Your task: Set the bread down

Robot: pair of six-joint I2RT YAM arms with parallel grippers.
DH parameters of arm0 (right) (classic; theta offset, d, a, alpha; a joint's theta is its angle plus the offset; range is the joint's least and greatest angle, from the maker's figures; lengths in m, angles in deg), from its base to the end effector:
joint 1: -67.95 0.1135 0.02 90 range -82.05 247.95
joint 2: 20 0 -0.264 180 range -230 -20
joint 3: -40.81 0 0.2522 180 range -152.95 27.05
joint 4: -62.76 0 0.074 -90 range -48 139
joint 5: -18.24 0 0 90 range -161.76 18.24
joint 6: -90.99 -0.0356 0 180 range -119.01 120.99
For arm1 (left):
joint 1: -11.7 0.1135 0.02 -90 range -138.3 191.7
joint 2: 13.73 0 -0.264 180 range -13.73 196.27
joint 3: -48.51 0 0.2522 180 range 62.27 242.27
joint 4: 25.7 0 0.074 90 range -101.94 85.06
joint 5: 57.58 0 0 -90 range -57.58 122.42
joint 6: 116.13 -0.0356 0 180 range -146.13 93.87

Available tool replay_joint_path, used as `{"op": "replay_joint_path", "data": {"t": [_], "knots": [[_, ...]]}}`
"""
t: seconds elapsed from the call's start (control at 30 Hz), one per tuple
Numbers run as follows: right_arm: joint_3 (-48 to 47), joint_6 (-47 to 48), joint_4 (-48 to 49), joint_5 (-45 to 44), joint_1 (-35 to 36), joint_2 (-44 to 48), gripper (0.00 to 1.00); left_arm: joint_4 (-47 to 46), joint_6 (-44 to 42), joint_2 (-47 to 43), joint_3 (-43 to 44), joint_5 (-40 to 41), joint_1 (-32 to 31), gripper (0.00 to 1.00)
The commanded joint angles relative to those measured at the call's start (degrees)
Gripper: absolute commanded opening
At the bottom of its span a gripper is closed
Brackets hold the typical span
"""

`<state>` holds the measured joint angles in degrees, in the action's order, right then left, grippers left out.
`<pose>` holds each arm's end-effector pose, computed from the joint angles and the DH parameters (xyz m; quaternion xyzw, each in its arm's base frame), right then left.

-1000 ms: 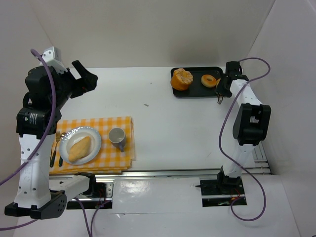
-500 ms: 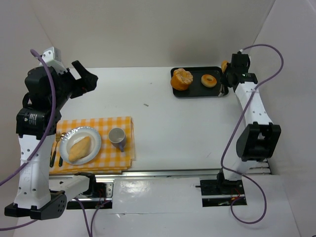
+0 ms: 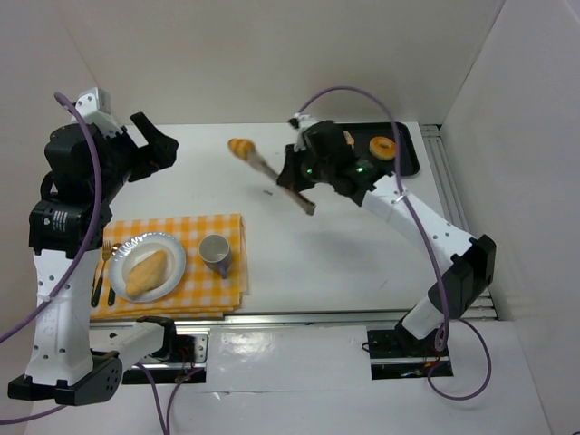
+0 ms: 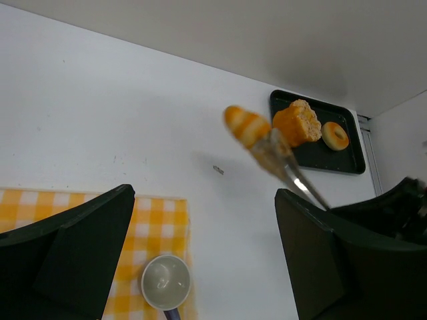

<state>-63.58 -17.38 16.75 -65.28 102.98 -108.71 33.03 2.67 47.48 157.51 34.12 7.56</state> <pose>0.2853 0.2049 0.3904 -0.1533 0.8529 0.2670 0.4217 0.1695 -0.0112 0.5109 -0.1739 0.7514 -0.1695 0.6135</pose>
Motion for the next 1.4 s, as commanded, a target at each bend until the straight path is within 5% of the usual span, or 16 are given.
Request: {"op": "replay_joint_path", "data": {"t": [0.0,0.4,1.0,1.2,1.37], "knots": [[-1.6,-1.0,6.4,5.1,7.8,-2.0,0.00,-1.6,-0.2,-1.4,1.5,1.8,0.4,1.00],[-16.2,-1.0,9.9,13.6,24.5,-20.7,0.00,0.8,-0.2,-3.6,2.6,3.5,0.4,1.00],[-26.2,-2.6,9.9,19.7,26.2,-37.8,0.01,1.3,-0.8,-3.6,2.6,4.0,0.4,1.00],[-26.7,-1.6,7.2,18.4,26.8,-37.9,0.36,1.3,-0.8,-3.6,2.6,4.0,0.4,1.00],[-27.2,-0.5,5.9,16.0,26.8,-36.7,0.49,1.3,-0.8,-3.6,2.6,3.5,0.4,1.00]]}}
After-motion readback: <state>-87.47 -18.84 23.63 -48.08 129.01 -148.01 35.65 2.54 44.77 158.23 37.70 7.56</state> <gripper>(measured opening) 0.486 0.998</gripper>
